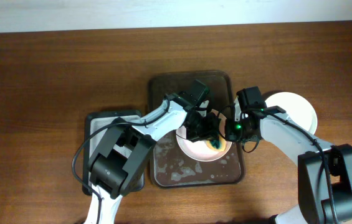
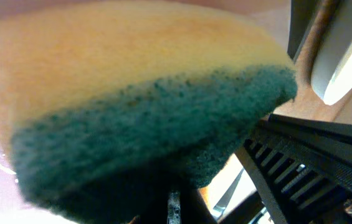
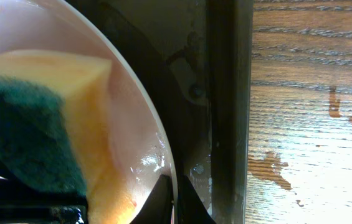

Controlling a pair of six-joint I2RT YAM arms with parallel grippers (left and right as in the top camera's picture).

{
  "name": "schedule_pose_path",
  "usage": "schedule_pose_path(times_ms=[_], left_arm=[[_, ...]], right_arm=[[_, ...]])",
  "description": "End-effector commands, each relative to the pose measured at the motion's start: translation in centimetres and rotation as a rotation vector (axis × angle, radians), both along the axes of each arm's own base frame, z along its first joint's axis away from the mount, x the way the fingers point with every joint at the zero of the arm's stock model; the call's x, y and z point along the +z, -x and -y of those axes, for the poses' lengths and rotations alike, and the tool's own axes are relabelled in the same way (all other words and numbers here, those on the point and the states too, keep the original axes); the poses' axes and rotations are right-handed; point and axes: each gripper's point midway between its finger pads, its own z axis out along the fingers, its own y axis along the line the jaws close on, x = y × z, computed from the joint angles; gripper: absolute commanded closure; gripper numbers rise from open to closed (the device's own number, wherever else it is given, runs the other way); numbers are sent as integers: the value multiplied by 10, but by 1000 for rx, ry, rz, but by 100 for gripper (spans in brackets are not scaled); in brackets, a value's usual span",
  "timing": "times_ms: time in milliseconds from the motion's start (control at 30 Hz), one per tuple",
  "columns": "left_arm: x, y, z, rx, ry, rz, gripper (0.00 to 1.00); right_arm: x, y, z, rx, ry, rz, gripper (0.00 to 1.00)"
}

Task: Clean dirty plates on tray and stack at the side
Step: 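Scrub the held plate with the sponge in the left gripper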

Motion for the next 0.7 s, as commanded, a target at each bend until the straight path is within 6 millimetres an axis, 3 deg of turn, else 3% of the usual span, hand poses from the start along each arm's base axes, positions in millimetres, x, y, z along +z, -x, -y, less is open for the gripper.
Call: schedule_pose_path(times_ms=[0, 100, 133, 233, 333, 400, 467, 533, 633, 667], left_arm=[[-28, 42, 2, -94, -29, -115, 100], [-43, 27, -55, -42, -233, -110, 100], [-46, 20, -93, -16, -397, -81, 100], [-21, -4, -148, 41, -616, 55, 100], [1, -23, -188, 87, -770, 161, 100], [5, -31, -211, 94, -891, 217, 100], [10, -39, -217, 100, -928, 259, 100], [23, -45, -198, 113, -842, 251, 100], [71, -51, -165, 83, -630, 256, 100], [92, -54, -170, 76, -613, 281, 100]], right_arm=[[-8, 9, -7, 32, -8, -32, 96], [-8, 9, -7, 32, -8, -32, 96], [-8, 9, -7, 32, -8, -32, 96], [-8, 9, -7, 31, -8, -31, 96], [-8, 9, -6, 30, -8, -32, 96], [-8, 9, -6, 30, -8, -31, 96], [-8, 9, -6, 30, -8, -32, 96], [-8, 9, -6, 30, -7, -32, 96], [-8, 8, -4, 28, 4, -30, 96], [-8, 8, -4, 29, 4, -30, 96]])
